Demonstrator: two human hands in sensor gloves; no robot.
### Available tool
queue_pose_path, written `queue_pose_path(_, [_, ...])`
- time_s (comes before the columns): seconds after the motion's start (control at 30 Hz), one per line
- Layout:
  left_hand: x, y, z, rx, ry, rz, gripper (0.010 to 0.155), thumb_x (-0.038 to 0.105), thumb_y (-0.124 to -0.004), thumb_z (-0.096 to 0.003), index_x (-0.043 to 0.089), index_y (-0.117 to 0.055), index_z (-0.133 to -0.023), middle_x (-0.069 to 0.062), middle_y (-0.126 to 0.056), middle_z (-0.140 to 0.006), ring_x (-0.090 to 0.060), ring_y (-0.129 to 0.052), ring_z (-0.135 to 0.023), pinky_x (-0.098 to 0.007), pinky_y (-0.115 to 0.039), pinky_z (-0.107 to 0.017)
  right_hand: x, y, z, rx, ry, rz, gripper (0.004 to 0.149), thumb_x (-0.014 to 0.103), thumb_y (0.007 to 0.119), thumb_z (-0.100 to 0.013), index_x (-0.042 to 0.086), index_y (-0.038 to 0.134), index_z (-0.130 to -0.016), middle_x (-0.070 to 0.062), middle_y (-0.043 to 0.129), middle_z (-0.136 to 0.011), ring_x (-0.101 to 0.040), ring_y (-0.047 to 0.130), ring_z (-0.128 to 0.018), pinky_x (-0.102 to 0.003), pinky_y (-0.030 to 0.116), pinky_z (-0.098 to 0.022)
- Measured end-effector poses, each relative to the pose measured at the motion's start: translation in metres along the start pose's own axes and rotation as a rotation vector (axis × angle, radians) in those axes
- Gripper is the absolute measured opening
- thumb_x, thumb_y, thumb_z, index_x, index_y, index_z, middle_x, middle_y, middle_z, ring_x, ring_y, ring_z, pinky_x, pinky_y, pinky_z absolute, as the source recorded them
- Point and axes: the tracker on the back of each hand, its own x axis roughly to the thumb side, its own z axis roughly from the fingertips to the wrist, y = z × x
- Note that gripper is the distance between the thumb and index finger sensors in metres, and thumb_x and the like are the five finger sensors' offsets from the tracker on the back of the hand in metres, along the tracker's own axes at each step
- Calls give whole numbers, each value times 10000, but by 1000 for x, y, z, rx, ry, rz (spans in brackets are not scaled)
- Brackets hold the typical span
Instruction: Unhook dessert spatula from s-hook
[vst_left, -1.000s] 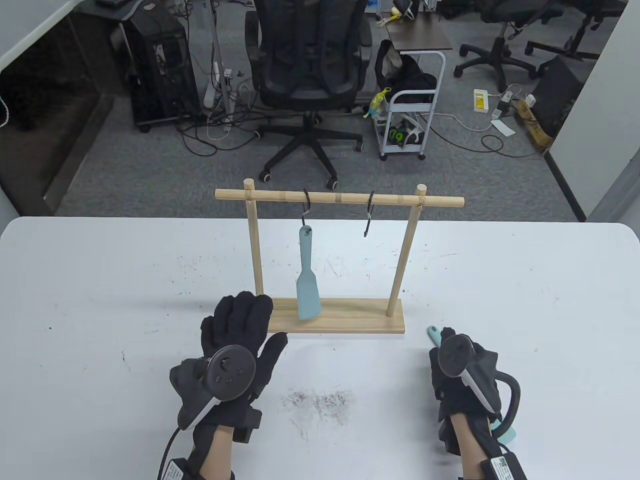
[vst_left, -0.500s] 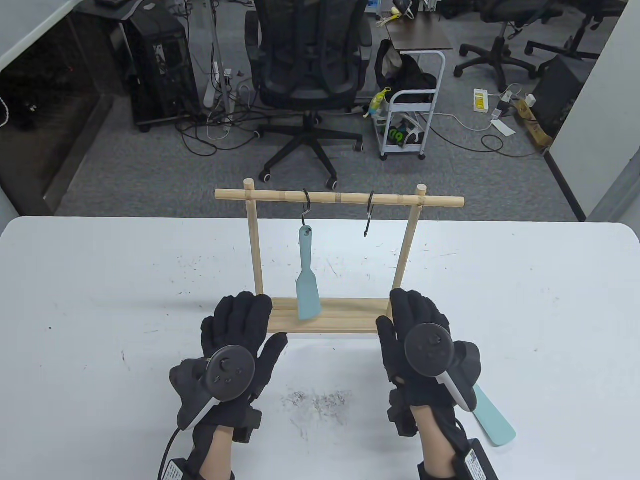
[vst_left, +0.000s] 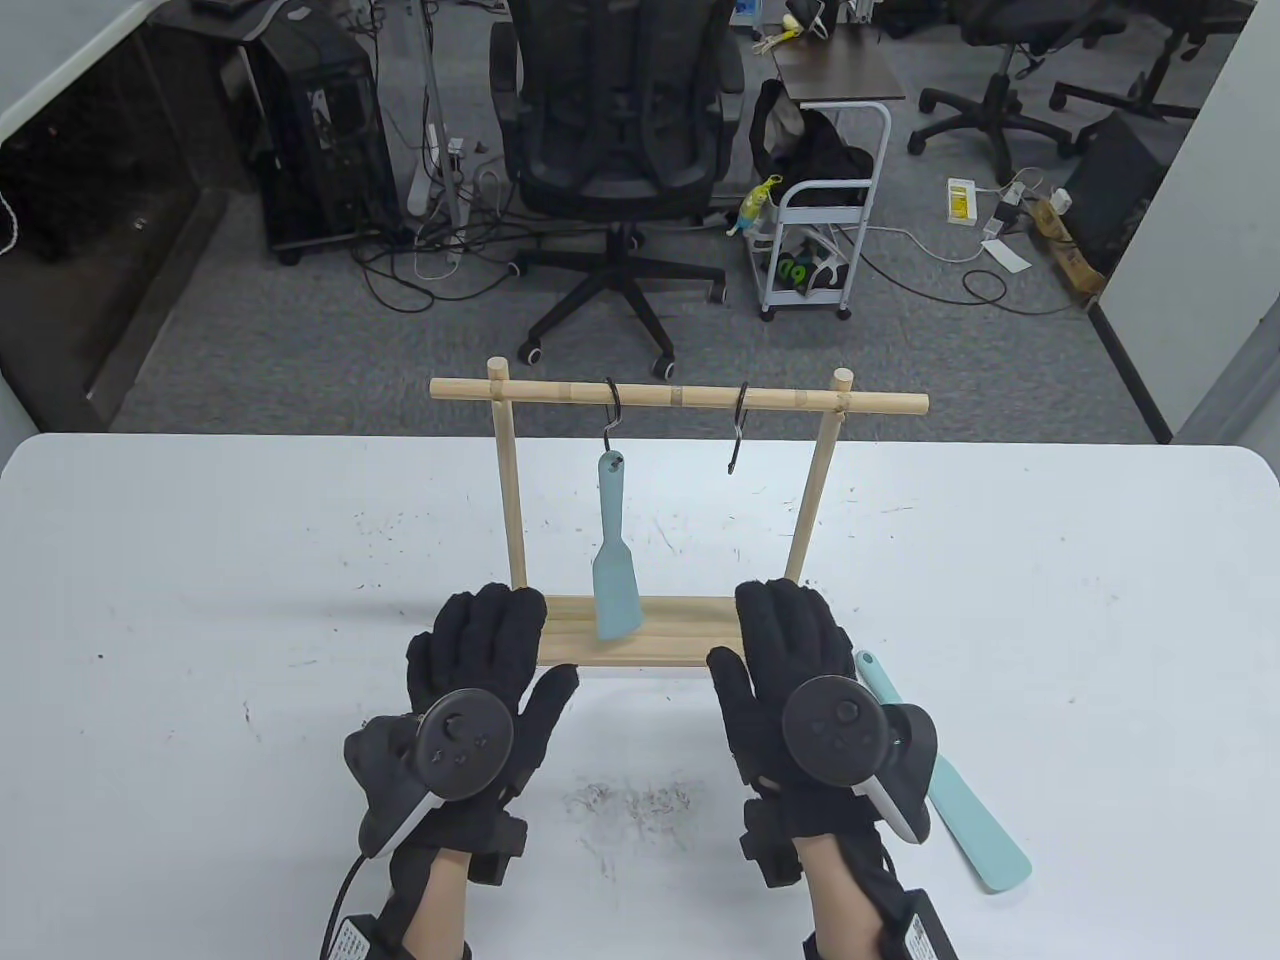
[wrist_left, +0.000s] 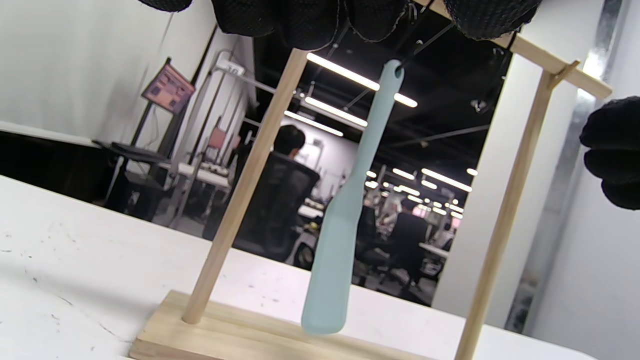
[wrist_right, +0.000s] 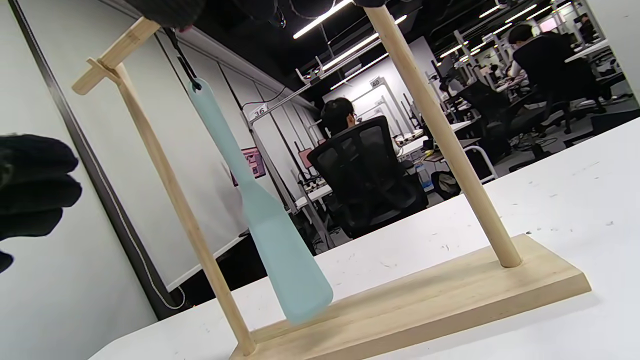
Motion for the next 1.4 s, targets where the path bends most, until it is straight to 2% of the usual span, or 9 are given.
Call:
queue_pose_path(0.2, [1, 3, 1, 32, -3, 25, 758, 651, -626, -540, 324, -464, -1205, -79, -519, -1279, -415, -495, -1174, -679, -467, -805, -3, -8, 4, -20, -18, 10, 668, 516, 706, -497, 260, 537, -1090, -101, 485, -1162, -438, 489, -1054, -621, 446, -738])
queue_pose_path(0.63, [7, -3, 0, 41, 18, -37, 766, 650, -625, -541, 318, -445, -1206, -87, -516, -1275, -416, -517, -1167, -665, -504, -807, -8, -16, 6, -24, -24, -28, 665, 518, 706, -497, 249, 557, -1087, -104, 493, -1162, -442, 486, -1055, -624, 442, -739])
queue_pose_path(0.97, [11, -15, -7, 75, 53, 34, 789, 645, -639, -541, 288, -408, -1205, -87, -525, -1256, -393, -575, -1142, -599, -564, -815, -6, -15, 5, -8, -37, -43, 660, 518, 705, -499, 249, 567, -1085, -105, 500, -1160, -445, 490, -1054, -625, 443, -738])
queue_pose_path(1.17, [11, -28, -22, 49, 70, 153, 805, 631, -680, -533, 265, -407, -1196, -80, -540, -1239, -374, -608, -1124, -555, -601, -810, -9, -17, 5, -12, -37, -64, 657, 520, 705, -500, 248, 577, -1084, -105, 506, -1160, -449, 470, -1057, -629, 431, -739])
queue_pose_path(1.4, [16, -34, -58, -2, 100, 325, 800, 587, -710, -531, 245, -401, -1184, -77, -543, -1224, -363, -617, -1113, -543, -597, -809, -8, -17, 4, -13, -44, -76, 658, 521, 706, -498, 244, 583, -1082, -107, 507, -1159, -450, 459, -1059, -628, 423, -741])
